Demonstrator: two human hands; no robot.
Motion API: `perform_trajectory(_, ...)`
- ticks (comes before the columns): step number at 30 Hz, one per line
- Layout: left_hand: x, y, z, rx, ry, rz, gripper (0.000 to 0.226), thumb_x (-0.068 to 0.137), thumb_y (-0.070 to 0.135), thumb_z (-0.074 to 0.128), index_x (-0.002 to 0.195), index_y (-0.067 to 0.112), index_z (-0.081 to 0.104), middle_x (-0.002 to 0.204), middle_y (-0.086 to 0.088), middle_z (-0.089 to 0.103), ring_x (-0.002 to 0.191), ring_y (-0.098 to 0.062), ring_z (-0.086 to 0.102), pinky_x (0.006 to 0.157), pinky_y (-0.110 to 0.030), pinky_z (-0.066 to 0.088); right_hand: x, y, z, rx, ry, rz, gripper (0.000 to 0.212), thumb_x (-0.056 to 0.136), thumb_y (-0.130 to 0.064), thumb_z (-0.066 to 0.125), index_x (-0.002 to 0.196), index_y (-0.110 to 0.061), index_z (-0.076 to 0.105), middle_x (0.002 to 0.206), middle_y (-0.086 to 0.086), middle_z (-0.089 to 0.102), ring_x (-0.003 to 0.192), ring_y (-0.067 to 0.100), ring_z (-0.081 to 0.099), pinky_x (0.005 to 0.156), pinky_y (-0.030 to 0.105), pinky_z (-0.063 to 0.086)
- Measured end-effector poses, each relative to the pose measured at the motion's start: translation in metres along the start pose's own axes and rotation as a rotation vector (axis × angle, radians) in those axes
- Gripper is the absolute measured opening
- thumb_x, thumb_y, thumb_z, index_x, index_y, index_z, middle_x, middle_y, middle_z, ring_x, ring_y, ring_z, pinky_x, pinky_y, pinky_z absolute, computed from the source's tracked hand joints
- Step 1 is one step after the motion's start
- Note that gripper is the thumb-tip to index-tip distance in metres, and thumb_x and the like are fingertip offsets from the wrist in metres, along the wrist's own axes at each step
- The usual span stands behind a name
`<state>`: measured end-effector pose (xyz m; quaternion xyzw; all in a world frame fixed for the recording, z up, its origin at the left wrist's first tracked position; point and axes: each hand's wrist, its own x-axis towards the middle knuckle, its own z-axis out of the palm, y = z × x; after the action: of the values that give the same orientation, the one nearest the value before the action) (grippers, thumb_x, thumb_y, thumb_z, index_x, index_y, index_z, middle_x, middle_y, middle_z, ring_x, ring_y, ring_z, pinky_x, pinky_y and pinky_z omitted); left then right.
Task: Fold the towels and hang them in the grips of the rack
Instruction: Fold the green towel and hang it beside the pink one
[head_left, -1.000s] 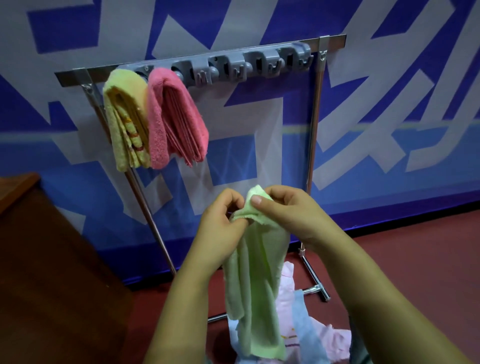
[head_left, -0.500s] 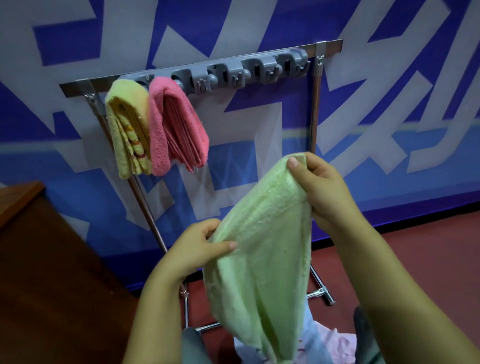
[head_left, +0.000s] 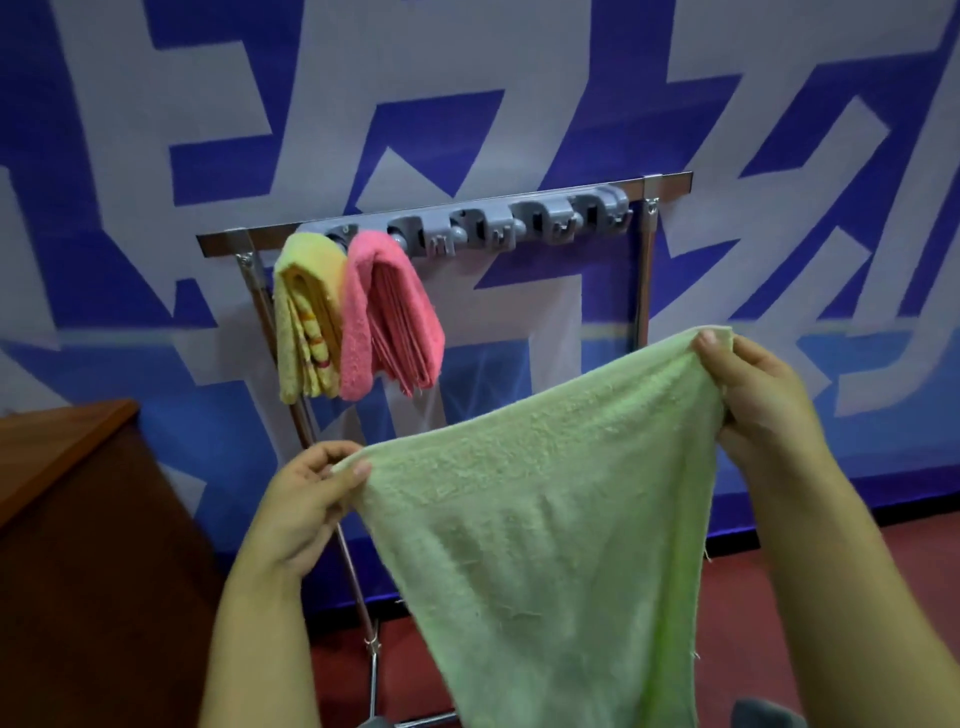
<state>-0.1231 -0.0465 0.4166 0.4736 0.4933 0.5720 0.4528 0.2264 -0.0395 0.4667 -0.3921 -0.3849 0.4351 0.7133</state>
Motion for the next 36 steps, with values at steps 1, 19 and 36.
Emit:
perform_trajectory(1, 0.000, 0.001, 0.001, -0.044, 0.018, 0.006, 0.013, 0.085, -0.004, 0.055, 0.084, 0.008, 0.060, 0.064, 0.001, 0.068, 0.060, -0.009, 0.063, 0.055, -0.017, 0.054, 0.002, 0.001, -0.004, 0.000, 0.003, -0.003, 0.017, 0.092, -0.022, 0.055, 0.083, -0.013, 0.067, 0.066, -0.002, 0.064, 0.056, 0.006, 0.060, 0.052, 0.017, 0.050)
perform_trajectory(19, 0.004, 0.008, 0.024, -0.350, 0.160, 0.002, 0.014, 0.089, 0.006, 0.054, 0.077, 0.013, 0.054, 0.063, 0.000, 0.064, 0.059, -0.010, 0.062, 0.052, -0.018, 0.052, 0.005, 0.011, -0.026, 0.455, 0.008, 0.437, 0.014, 0.083, -0.016, 0.066, 0.073, -0.006, 0.064, 0.058, -0.001, 0.062, 0.055, 0.011, 0.065, 0.065, 0.028, 0.058)
perform_trajectory(36, -0.060, 0.044, 0.125, -0.159, -0.202, 0.100, 0.007, 0.086, -0.001, 0.057, 0.084, 0.003, 0.062, 0.074, -0.010, 0.063, 0.068, -0.017, 0.065, 0.063, -0.025, 0.056, -0.067, 0.012, 0.056, -0.260, -0.348, 0.055, 0.008, 0.085, -0.017, 0.065, 0.077, -0.015, 0.067, 0.077, 0.010, 0.072, 0.072, 0.018, 0.069, 0.068, 0.036, 0.057)
